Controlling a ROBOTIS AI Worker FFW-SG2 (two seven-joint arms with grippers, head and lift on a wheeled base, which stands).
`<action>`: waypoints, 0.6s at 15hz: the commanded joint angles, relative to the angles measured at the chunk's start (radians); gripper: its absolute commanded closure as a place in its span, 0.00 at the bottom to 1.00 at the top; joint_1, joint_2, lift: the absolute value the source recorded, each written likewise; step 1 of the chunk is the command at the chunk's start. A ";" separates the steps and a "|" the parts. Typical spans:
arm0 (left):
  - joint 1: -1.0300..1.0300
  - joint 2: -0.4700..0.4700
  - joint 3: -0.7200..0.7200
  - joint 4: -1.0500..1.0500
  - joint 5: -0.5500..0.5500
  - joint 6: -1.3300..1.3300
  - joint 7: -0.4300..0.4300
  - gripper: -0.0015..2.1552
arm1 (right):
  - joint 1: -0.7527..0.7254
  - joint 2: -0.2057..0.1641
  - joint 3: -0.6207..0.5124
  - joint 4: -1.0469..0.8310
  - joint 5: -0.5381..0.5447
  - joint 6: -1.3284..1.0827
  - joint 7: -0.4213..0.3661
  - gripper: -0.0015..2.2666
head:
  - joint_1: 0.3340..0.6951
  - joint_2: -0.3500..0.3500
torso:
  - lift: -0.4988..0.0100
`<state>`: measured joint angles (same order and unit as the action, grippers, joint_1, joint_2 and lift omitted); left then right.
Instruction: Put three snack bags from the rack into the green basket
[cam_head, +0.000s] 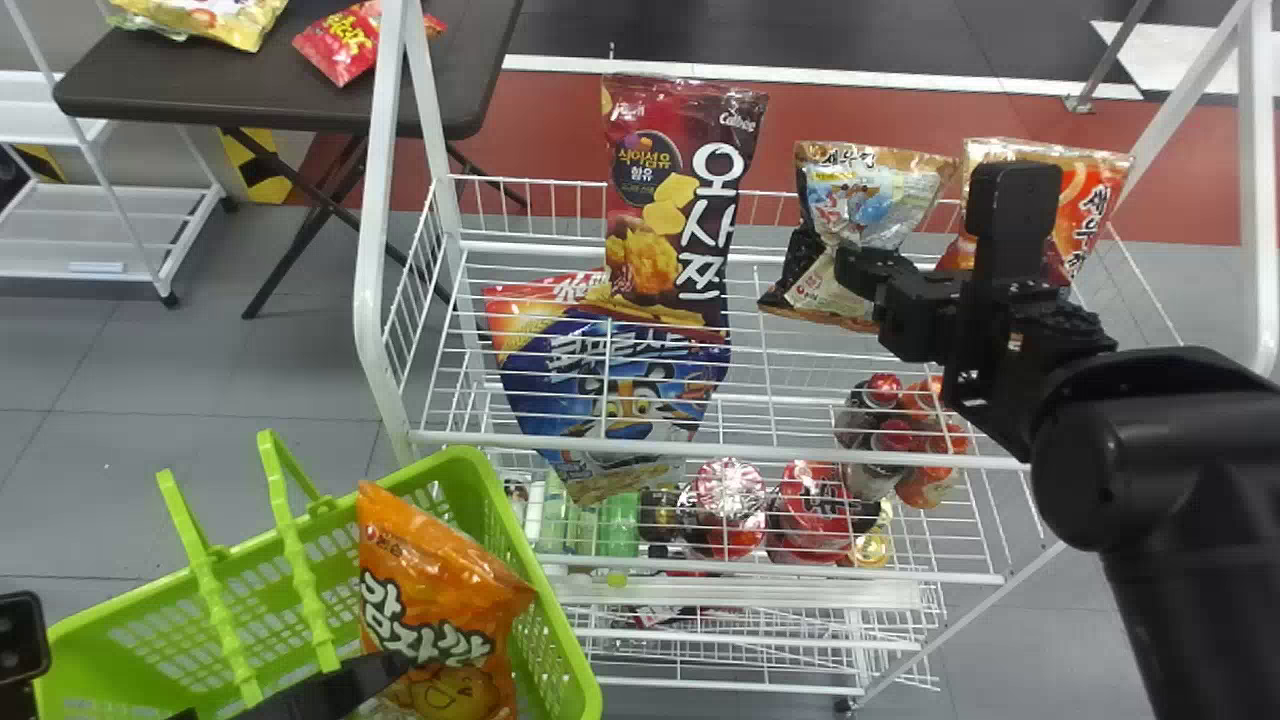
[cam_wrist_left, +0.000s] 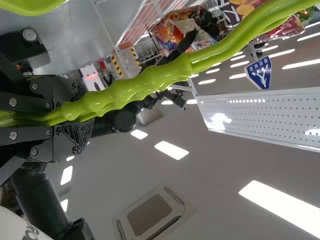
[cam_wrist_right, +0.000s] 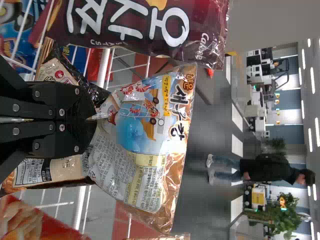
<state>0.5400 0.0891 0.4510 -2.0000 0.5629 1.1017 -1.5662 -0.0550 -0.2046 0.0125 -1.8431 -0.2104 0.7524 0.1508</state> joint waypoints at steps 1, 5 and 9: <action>0.000 0.000 0.000 0.000 0.000 0.002 0.000 1.00 | 0.053 -0.022 -0.036 -0.128 -0.047 0.134 -0.007 0.99 | 1.00 0.39 | 0.98; -0.005 0.000 -0.011 0.000 0.000 -0.001 0.005 1.00 | 0.119 -0.048 -0.083 -0.301 -0.192 0.290 0.010 0.99 | 1.00 0.38 | 0.98; 0.002 0.000 -0.009 -0.009 0.000 -0.001 0.003 1.00 | 0.090 -0.047 -0.069 -0.246 -0.210 0.278 0.053 0.99 | 1.00 0.41 | 0.98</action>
<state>0.5375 0.0875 0.4367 -2.0079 0.5621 1.1007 -1.5630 0.0409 -0.2529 -0.0600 -2.1064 -0.4034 1.0319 0.1970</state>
